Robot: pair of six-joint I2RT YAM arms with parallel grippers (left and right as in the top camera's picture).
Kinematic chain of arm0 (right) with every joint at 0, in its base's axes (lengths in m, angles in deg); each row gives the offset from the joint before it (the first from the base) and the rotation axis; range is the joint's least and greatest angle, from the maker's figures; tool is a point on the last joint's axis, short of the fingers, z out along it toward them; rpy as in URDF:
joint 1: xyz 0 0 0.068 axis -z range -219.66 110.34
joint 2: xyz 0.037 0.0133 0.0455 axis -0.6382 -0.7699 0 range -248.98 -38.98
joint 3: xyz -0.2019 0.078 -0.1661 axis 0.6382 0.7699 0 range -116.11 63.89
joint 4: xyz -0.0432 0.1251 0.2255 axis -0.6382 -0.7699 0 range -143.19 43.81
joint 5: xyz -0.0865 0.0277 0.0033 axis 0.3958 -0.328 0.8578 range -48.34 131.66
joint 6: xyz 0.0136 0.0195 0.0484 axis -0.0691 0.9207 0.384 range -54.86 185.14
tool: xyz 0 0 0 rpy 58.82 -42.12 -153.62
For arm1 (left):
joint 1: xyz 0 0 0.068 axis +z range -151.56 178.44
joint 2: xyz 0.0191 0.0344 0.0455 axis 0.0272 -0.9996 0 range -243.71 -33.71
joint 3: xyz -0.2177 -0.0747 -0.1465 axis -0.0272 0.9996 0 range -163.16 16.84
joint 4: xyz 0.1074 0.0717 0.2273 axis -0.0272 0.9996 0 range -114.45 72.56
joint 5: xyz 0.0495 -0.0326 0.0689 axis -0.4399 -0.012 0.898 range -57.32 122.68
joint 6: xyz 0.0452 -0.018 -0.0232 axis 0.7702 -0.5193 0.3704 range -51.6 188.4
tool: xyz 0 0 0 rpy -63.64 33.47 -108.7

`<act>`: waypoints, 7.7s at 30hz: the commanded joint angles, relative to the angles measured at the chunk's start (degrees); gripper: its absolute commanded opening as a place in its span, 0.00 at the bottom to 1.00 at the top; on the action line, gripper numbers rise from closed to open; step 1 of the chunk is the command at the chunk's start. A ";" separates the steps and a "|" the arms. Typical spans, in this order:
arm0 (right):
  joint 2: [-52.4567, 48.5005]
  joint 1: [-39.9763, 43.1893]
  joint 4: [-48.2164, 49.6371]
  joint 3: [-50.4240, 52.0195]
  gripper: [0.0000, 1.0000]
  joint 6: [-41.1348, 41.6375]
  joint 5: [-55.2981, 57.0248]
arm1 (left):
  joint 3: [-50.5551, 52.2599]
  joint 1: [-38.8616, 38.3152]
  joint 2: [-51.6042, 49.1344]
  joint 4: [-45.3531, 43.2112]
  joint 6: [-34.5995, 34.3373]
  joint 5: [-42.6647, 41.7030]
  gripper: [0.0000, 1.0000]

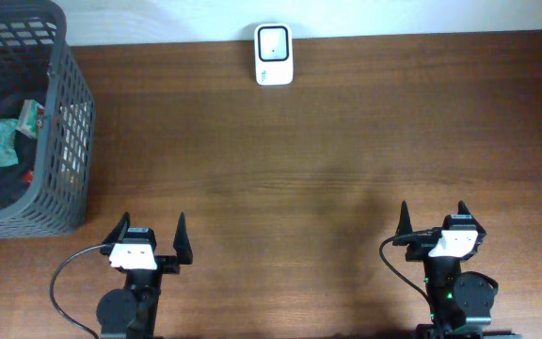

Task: Scan the item barcode

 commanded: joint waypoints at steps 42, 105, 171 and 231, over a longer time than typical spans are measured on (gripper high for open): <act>0.37 -0.31 -0.22 0.42 0.99 0.07 0.48 | 0.33 0.35 0.44 0.22 -0.76 0.81 0.99; 0.37 -0.31 -0.22 0.42 0.99 0.07 0.48 | -109.83 2.71 -109.50 61.13 -2.10 5.31 0.99; 0.37 -0.31 -0.22 0.42 0.99 0.07 0.50 | -122.01 14.19 -98.25 54.95 -4.87 10.29 1.00; 0.37 -0.31 -0.22 0.42 0.99 0.07 0.48 | -118.09 28.87 -125.66 70.18 -12.04 10.43 0.86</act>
